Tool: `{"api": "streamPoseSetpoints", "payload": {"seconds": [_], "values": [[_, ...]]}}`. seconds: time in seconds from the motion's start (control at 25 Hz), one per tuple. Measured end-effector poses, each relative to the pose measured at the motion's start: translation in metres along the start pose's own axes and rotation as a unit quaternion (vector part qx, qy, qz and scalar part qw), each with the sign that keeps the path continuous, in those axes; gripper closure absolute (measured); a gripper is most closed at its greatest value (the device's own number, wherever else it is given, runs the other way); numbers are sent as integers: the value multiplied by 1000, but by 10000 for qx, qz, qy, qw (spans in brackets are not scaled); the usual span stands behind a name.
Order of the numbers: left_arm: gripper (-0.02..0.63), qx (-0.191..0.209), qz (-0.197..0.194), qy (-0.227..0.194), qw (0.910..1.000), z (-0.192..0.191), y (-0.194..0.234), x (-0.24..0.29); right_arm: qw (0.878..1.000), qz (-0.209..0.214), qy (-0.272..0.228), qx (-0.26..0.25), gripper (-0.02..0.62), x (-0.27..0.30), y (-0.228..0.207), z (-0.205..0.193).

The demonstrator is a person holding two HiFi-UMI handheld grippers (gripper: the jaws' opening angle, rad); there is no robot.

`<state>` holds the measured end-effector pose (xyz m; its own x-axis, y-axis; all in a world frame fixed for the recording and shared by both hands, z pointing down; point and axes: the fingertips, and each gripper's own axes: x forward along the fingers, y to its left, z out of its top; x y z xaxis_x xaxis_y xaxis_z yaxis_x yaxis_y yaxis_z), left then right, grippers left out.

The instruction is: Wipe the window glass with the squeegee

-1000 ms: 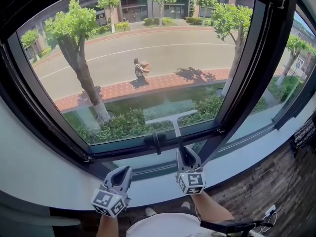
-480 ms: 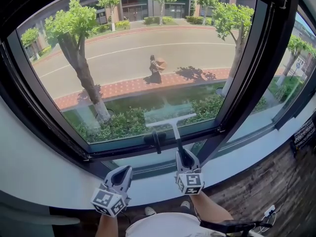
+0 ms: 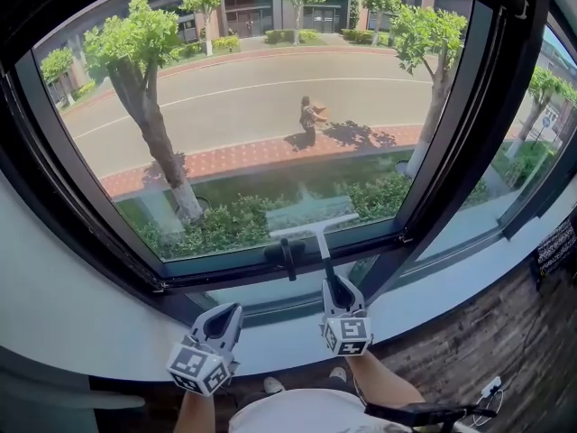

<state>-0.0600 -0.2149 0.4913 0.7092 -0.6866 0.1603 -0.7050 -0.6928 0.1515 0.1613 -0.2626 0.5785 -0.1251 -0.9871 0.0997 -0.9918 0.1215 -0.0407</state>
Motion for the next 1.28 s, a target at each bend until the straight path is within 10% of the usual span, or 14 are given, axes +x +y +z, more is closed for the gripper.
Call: {"api": "streamPoseSetpoints", "payload": {"seconds": [0.88,1.28], "values": [[588,-150,142,-10,9998,-27,33,-25,9948,385,-900,-290,495,-53,40,97],[588,31,441,-49,9990,-14,-36,-26,9835,937,-1531,-216,495,-100,16,148]]}}
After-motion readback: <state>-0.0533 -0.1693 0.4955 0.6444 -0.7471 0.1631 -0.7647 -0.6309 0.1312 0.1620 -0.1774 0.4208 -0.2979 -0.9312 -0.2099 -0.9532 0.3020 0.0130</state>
